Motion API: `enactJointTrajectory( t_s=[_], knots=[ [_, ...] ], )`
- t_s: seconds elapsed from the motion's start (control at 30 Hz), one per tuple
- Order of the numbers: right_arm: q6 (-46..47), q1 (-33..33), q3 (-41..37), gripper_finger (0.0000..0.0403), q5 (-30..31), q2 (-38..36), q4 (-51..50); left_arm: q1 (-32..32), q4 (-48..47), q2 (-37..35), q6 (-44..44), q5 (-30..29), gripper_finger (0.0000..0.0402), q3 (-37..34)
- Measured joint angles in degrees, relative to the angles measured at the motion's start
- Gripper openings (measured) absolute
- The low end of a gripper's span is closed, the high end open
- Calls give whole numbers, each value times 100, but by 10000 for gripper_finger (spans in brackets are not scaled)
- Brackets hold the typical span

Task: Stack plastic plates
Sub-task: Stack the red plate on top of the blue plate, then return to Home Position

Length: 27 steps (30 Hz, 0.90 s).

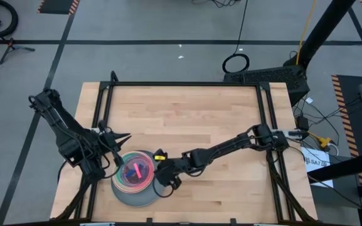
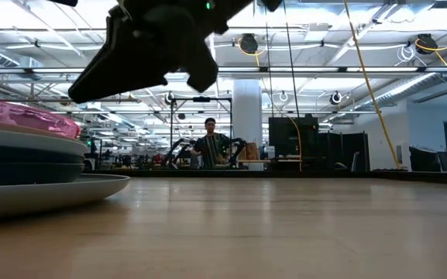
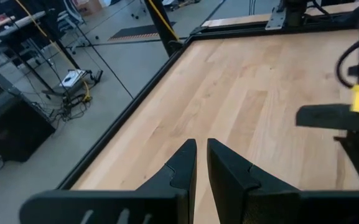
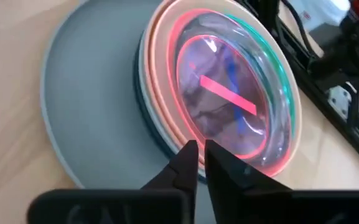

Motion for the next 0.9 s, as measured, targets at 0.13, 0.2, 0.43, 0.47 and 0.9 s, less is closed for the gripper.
enactJointTrajectory(
  t_s=[0.13, 0.2, 0.43, 0.47, 0.9],
  knots=[
    [-29, -170, -289, 11, -429, 0, 531, 0, 15, 33, -153, 4, 47, 0],
    [-36, -240, -380, 5, -536, 0, 705, 0, 15, 31, -240, 4, 47, 0],
    [-45, -413, -666, 2, -805, 143, 1411, 0, 15, 31, -268, 4, 47, 0],
    [-21, -416, -667, 2, -835, 209, 1513, 0, 15, 31, -266, 4, 47, 0],
    [82, -384, -667, 1, -399, -60, 1360, -135, 64, 175, -338, -23, 47, -65]
  ],
)
